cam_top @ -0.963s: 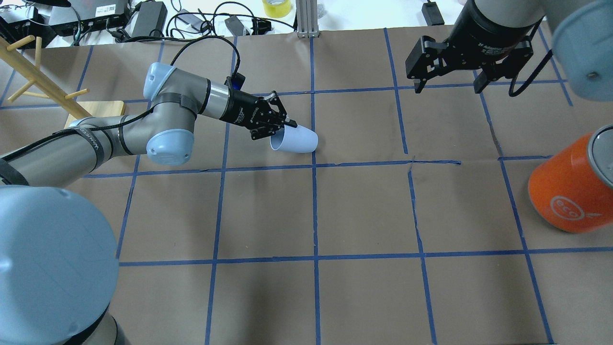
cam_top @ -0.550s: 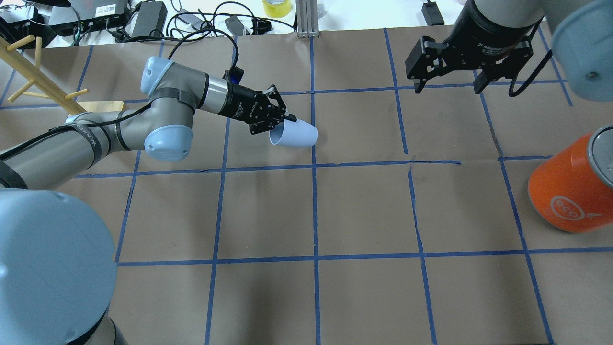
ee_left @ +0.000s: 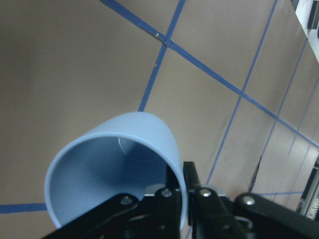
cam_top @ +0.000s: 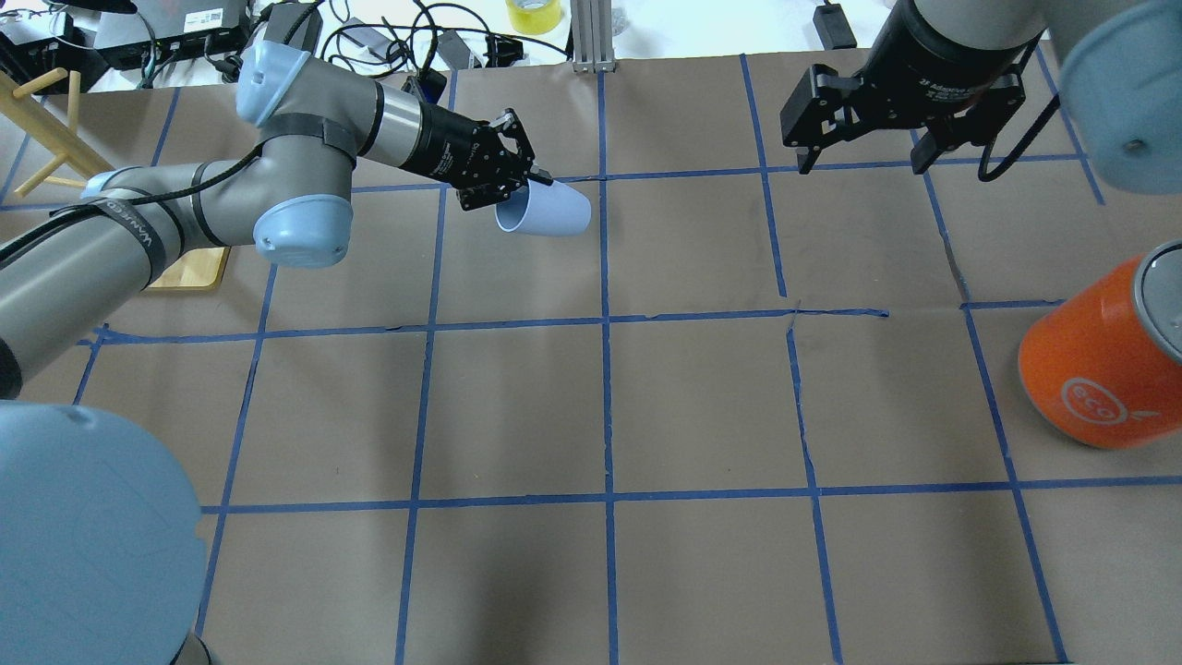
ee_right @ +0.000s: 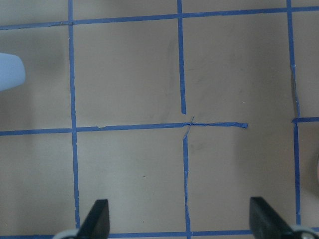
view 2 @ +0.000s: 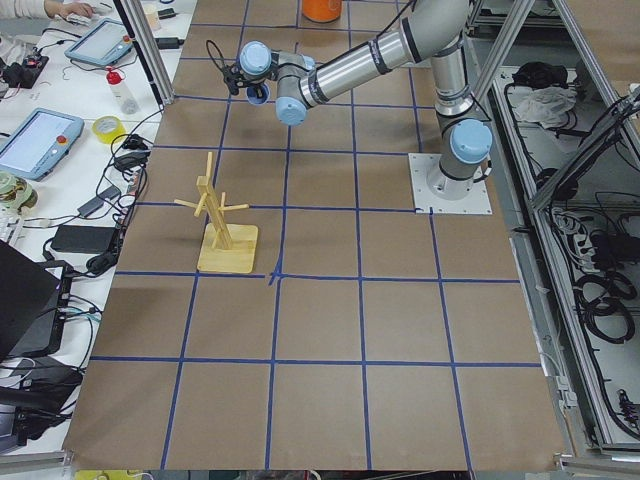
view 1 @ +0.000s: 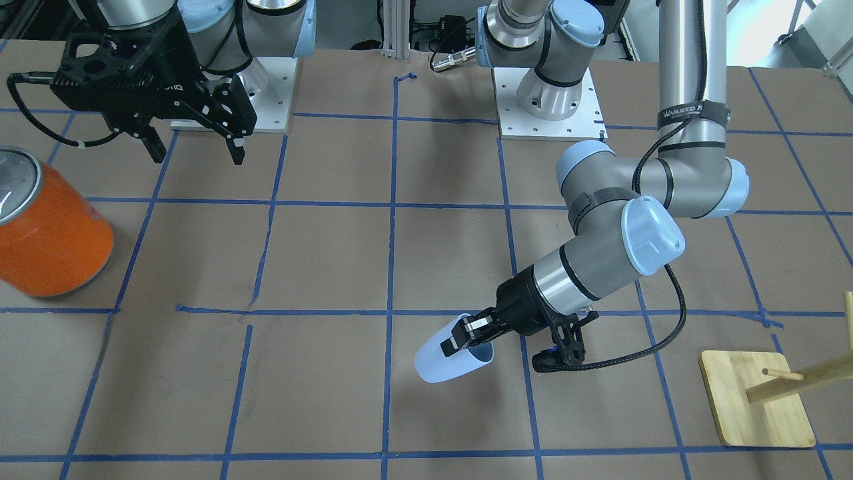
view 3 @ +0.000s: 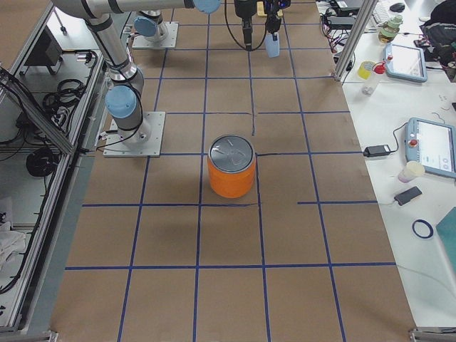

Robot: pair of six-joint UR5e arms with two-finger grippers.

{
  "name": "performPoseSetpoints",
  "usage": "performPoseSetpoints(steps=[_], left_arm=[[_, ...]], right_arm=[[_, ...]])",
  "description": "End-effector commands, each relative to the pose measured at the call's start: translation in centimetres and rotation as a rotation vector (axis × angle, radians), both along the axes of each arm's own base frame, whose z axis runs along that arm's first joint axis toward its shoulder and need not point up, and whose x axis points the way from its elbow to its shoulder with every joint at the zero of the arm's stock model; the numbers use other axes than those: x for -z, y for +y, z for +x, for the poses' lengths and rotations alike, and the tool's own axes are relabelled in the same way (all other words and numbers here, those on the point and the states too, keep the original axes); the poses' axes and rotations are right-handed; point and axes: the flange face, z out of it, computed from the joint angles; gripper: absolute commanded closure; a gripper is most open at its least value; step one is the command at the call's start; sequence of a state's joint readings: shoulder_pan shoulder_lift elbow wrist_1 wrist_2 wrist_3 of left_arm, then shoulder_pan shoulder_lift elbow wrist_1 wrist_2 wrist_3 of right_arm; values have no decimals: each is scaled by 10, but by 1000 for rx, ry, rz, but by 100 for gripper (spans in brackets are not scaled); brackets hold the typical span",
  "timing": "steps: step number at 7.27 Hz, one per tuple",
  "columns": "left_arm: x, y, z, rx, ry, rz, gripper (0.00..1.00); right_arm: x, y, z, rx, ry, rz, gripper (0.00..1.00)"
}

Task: Flip cup
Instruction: 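Lift the cup with the left gripper, turning it upright toward the wooden stand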

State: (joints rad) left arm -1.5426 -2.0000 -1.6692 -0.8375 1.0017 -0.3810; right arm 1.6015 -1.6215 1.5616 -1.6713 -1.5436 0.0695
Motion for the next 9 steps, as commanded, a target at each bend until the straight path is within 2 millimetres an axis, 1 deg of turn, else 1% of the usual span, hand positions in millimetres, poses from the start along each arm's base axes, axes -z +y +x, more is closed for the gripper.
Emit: performPoseSetpoints(steps=[1, 2, 3, 4, 5, 6, 7, 9], left_arm=[[-5, 2, 25, 188, -272, -41, 100], [-13, 2, 38, 307, -404, -26, 100], [-23, -6, 52, 389, -469, -22, 100], [-24, -16, 75, 440, -533, -21, 100], [-17, -25, 104, 490, -567, -26, 100], [-11, -31, 123, 533, -605, -26, 100], [-7, -38, 129, 567, -652, -18, 100], [10, -53, 131, 573, -667, -33, 100]], right_arm=[[0, 0, 0, 1, -1, -1, 0], [0, 0, 0, 0, 0, -1, 0], [0, 0, 0, 1, -1, -1, 0], [0, 0, 0, 1, -1, -1, 0], [0, 0, 0, 0, 0, -1, 0], [0, 0, 0, 0, 0, -1, 0], [0, 0, 0, 1, 1, 2, 0], [0, 0, 0, 1, 1, 2, 0]])
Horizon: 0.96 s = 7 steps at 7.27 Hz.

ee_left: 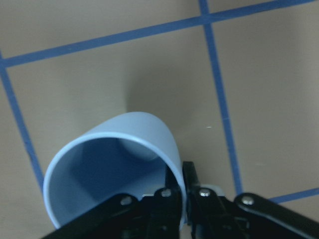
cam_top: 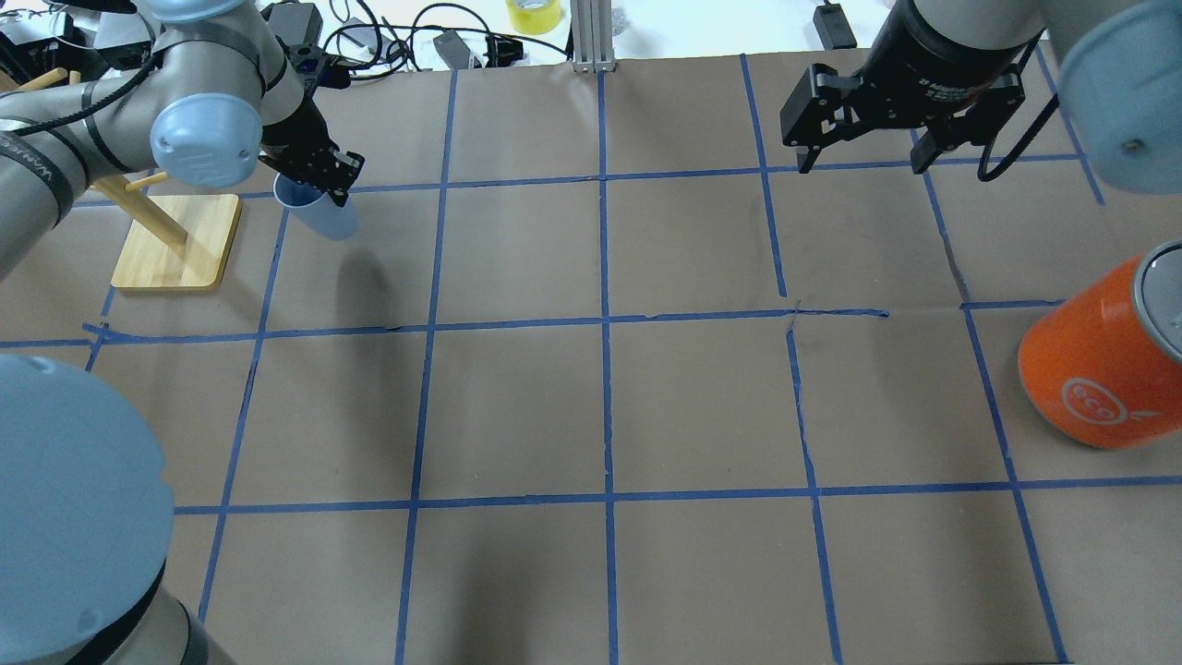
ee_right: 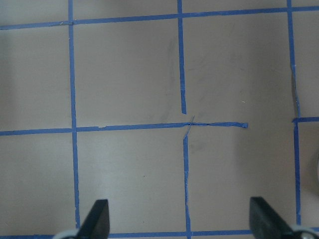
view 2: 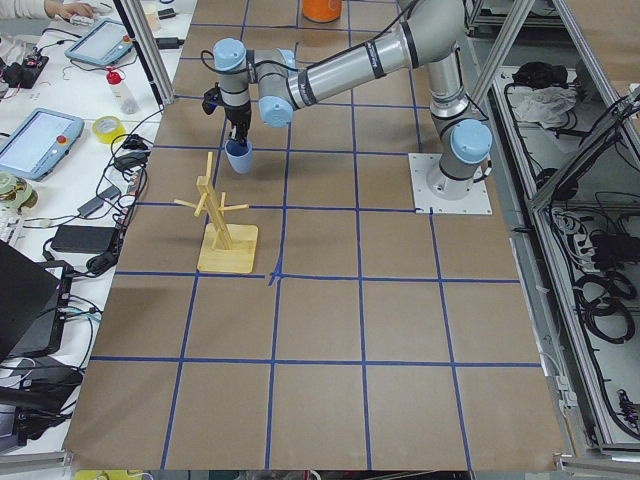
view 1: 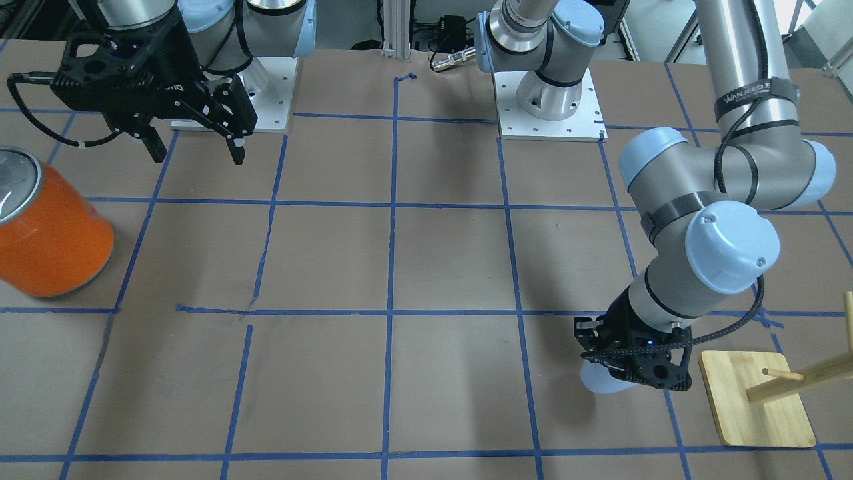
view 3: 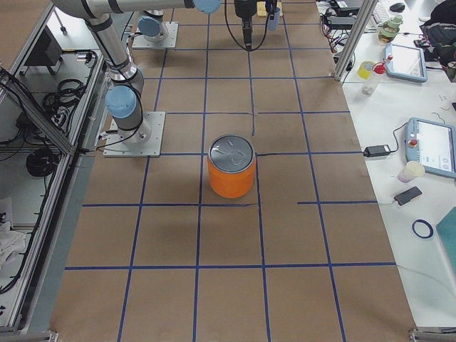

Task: Flip cup
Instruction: 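Lift the cup with the left gripper, turning it upright toward the wooden stand, then lower the cup upright onto the table and open the left gripper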

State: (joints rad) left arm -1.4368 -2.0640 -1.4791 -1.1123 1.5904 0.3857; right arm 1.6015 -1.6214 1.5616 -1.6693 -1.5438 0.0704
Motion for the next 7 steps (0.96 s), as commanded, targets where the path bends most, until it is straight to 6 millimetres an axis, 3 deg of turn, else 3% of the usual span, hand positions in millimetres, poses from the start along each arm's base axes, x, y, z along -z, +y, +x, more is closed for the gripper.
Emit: performPoseSetpoints(steps=[1, 4, 5, 6, 7], left_arm=[[19, -12, 2, 33, -14, -8, 100], [36, -14, -8, 51, -12, 9, 100], [38, -12, -9, 50, -11, 13, 62], [37, -11, -10, 52, 1, 10, 12], [32, -10, -12, 52, 1, 9, 0]], right_arm=[[0, 0, 0, 0, -1, 0, 0], [0, 0, 0, 0, -1, 3, 0], [2, 0, 0, 0, 0, 7, 0], [6, 1, 0, 0, -2, 13, 0], [6, 1, 0, 0, -2, 13, 0]])
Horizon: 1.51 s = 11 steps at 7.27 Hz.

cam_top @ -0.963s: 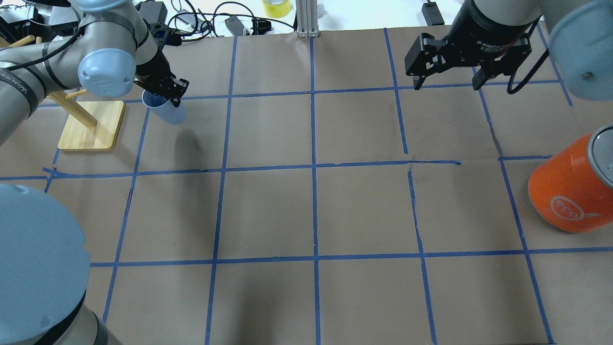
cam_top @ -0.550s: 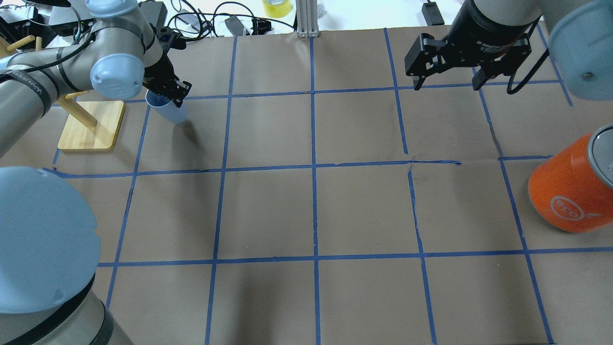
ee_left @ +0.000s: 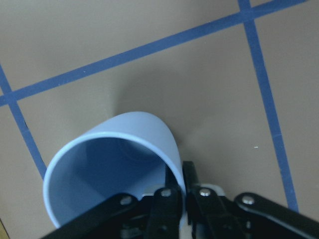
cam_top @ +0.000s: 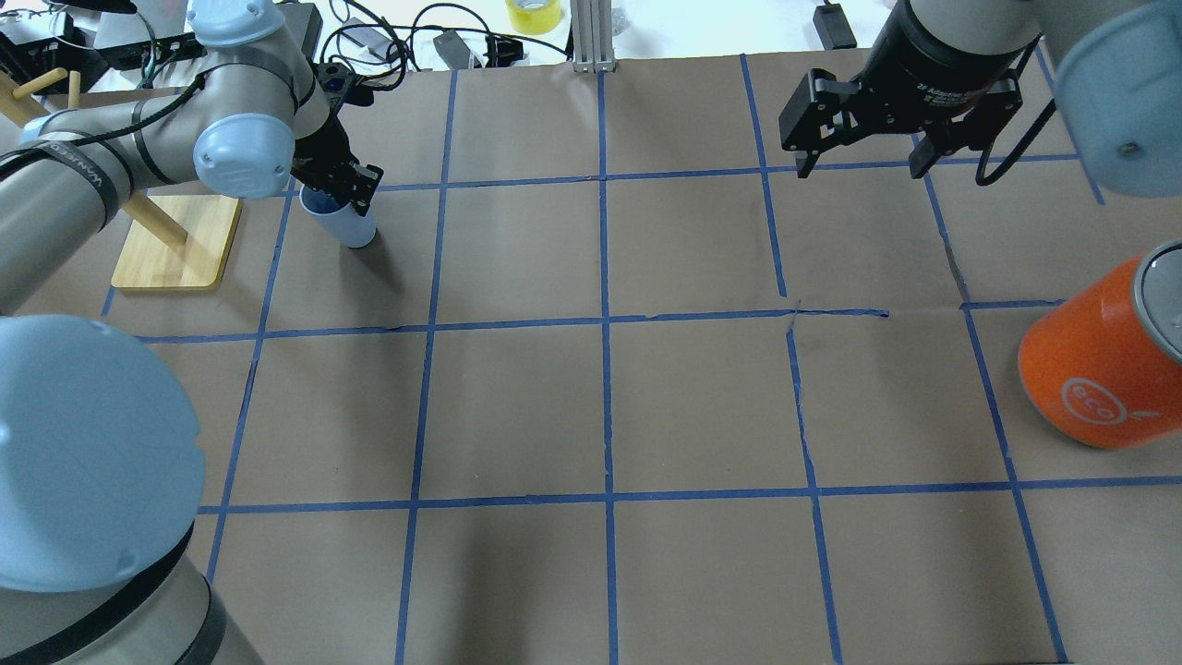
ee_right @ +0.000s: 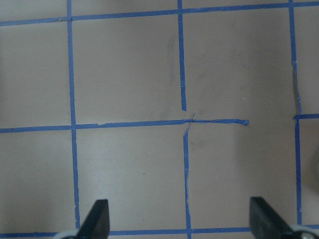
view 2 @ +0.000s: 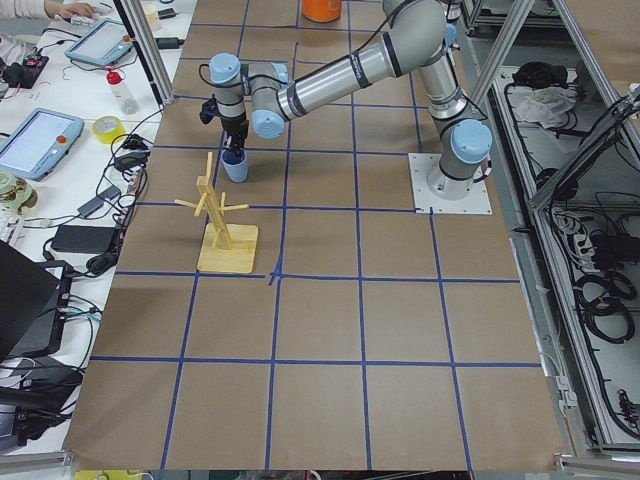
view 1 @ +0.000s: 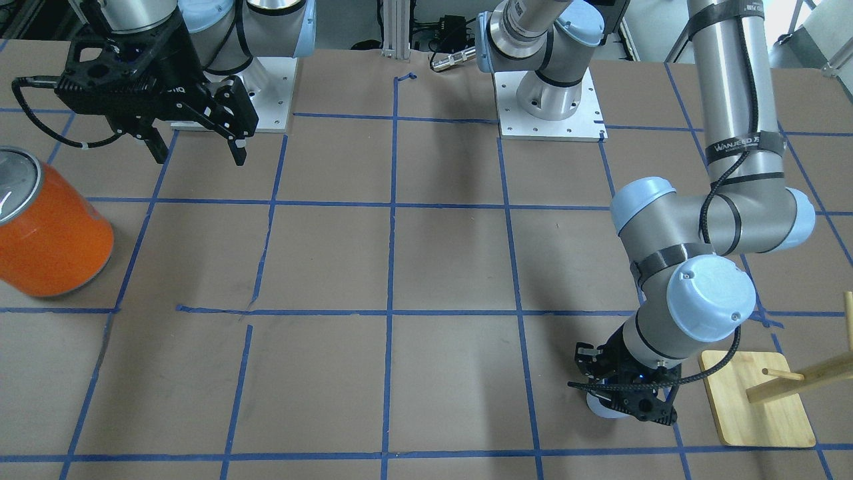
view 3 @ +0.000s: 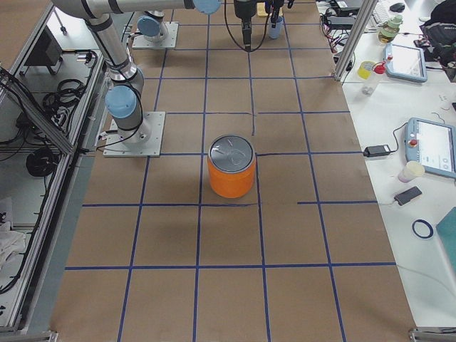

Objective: Flip cup

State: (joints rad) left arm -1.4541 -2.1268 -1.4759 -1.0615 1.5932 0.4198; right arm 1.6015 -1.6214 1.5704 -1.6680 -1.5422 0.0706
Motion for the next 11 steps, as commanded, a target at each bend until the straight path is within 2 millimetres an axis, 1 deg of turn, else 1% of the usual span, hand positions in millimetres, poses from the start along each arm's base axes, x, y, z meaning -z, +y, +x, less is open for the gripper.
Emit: performPoseSetpoints(steps=[1, 2, 3, 4, 5, 6, 7, 8, 9, 10, 11], left_arm=[[-25, 7, -13, 15, -7, -17, 0], [-57, 22, -27, 31, -9, 18, 0], [-96, 41, -29, 31, -8, 33, 0], [-135, 69, -39, 23, -6, 57, 0], [-174, 102, -68, 10, -9, 60, 0], [-207, 135, -106, -79, -7, 38, 0], [-233, 163, -125, -129, 2, 10, 0], [-260, 190, -126, -125, 8, -10, 0], [-286, 222, -121, -128, 0, 4, 0], [-299, 235, -116, -135, 0, -12, 0], [-293, 227, -109, -147, 3, -1, 0]], right_arm=[[2, 0, 0, 0, 0, 2, 0], [2, 0, 0, 0, 0, 2, 0], [3, 0, 0, -2, 0, 5, 0], [2, 0, 0, -2, 0, 4, 0], [2, 0, 0, -1, 1, 2, 0], [2, 0, 0, -2, 0, 2, 0], [2, 0, 0, -2, 0, 4, 0], [2, 0, 0, -2, 0, 4, 0], [2, 0, 0, -2, 0, 4, 0], [2, 0, 0, -3, 0, 2, 0], [2, 1, 0, -3, 0, 4, 0]])
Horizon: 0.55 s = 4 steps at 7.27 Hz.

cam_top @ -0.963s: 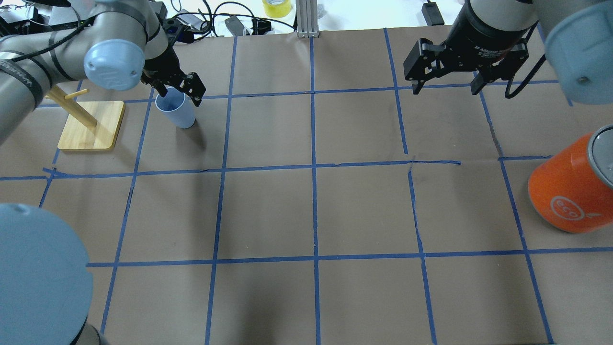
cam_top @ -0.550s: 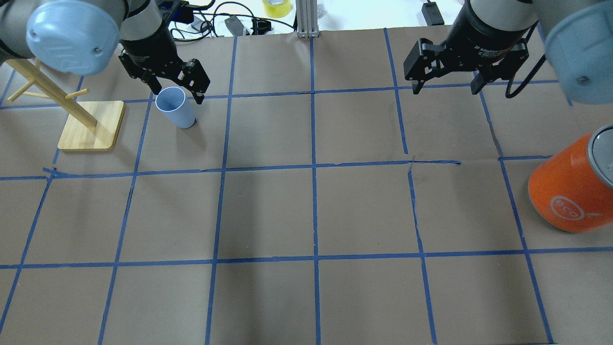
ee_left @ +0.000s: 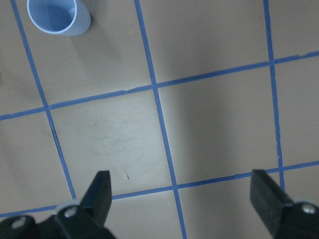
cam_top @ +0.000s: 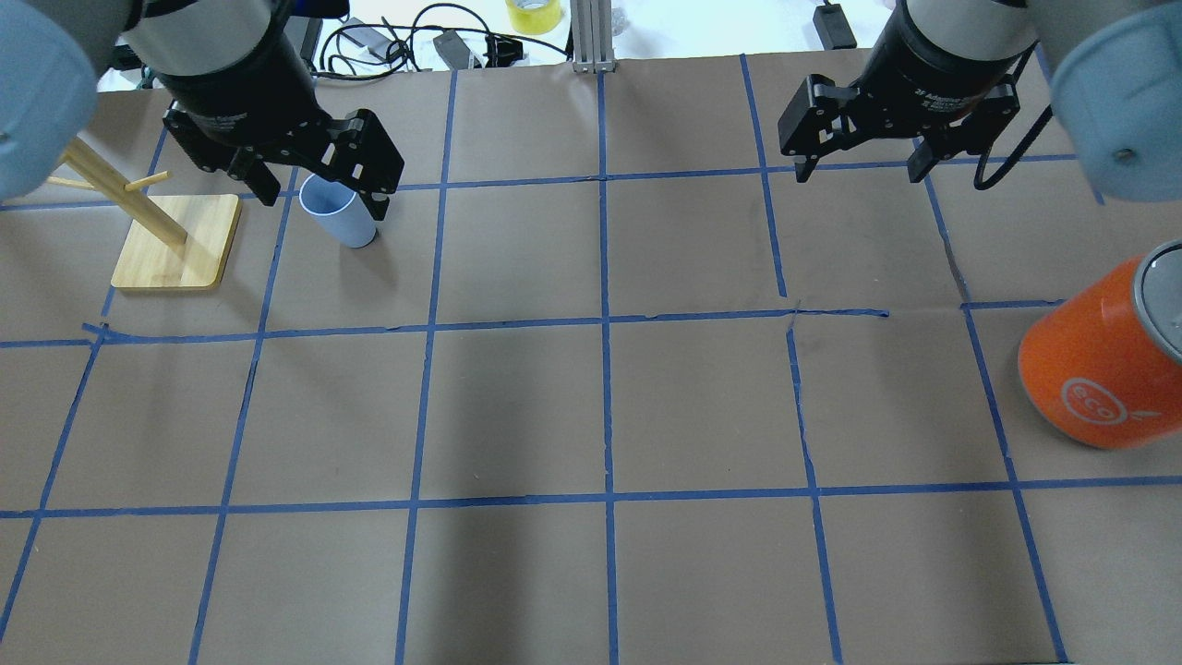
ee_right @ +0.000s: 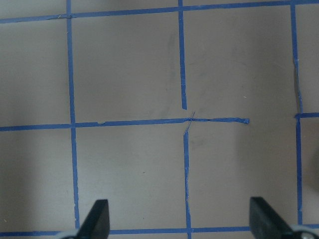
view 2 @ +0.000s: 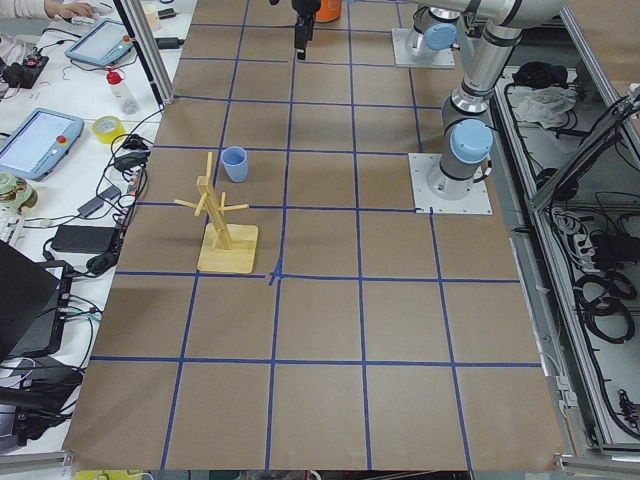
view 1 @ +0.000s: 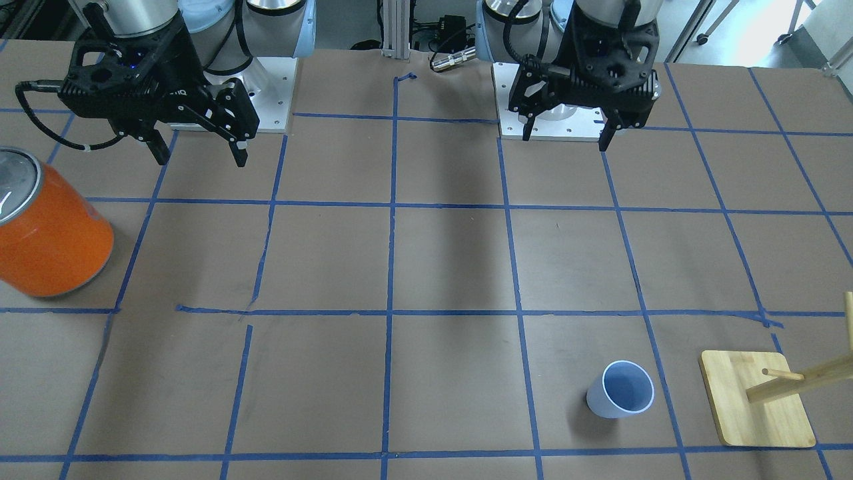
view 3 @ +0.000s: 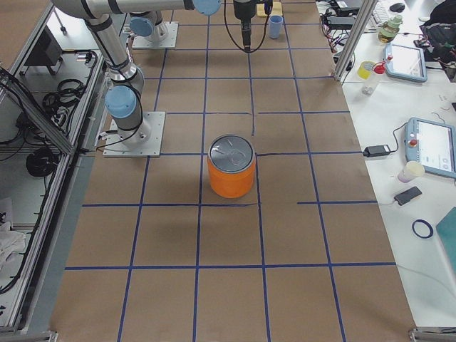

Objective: Flip cup

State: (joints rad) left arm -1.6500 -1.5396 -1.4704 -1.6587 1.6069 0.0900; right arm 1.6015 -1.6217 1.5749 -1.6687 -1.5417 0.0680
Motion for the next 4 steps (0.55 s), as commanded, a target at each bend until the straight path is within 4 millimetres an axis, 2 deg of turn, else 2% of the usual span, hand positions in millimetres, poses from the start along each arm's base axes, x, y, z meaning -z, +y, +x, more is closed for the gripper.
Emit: performPoseSetpoints(steps=[1, 4], left_arm=[[-5, -2, 20, -40, 6, -9, 0], [12, -7, 24, -60, 9, -2, 0]], right_arm=[[-1, 0, 0, 0, 2, -1, 0], [-5, 0, 0, -14, 3, -12, 0]])
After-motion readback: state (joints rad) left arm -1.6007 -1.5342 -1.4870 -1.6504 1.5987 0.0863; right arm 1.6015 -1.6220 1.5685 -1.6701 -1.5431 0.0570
